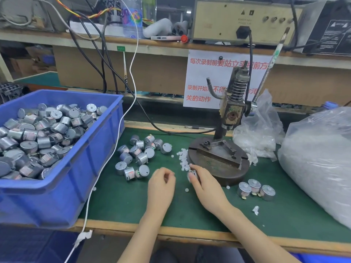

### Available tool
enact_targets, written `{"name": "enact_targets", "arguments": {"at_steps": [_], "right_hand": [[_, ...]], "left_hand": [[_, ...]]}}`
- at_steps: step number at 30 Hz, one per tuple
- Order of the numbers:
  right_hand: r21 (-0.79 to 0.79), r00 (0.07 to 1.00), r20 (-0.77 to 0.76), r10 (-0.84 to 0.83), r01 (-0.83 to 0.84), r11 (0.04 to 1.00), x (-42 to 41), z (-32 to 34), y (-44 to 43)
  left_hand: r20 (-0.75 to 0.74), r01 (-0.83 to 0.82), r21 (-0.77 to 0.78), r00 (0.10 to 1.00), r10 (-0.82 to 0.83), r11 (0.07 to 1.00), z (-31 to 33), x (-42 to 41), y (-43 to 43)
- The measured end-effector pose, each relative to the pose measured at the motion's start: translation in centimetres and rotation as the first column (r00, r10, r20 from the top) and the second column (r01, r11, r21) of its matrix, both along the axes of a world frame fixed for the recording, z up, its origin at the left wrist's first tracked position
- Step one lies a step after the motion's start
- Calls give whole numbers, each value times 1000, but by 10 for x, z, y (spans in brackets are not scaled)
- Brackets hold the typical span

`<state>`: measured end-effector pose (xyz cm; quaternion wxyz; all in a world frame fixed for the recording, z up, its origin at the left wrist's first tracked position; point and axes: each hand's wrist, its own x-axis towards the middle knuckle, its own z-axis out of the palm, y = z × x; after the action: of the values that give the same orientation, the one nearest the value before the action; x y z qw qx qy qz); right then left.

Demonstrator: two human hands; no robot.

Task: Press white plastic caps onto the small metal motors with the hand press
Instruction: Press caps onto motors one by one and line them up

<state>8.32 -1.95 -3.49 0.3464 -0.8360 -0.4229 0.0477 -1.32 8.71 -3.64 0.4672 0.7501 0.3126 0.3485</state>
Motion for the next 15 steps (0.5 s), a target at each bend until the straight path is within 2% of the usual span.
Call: {"name": "enact_targets", "arguments": {"at_steps": [2,4,9,15], "right_hand": [[-94,995,99,21,-12,995,-1,-4,-1],[-132,989,141,45,-26,991,-3,-6,-2],[-196,980,188,67,-30,980,-5,-7,-2],[-191,977,205,59,-19,981,-5,-8,-2]], "left_hand": [[80,-68,-167,993,82,984,-3,-1,6],[116,-69,-237,988,99,969,-3,-1,7],[69,-51,-210,995,67,976,-4,-1,7],[53,-59,-197,996,70,979,-1,-2,5]]}}
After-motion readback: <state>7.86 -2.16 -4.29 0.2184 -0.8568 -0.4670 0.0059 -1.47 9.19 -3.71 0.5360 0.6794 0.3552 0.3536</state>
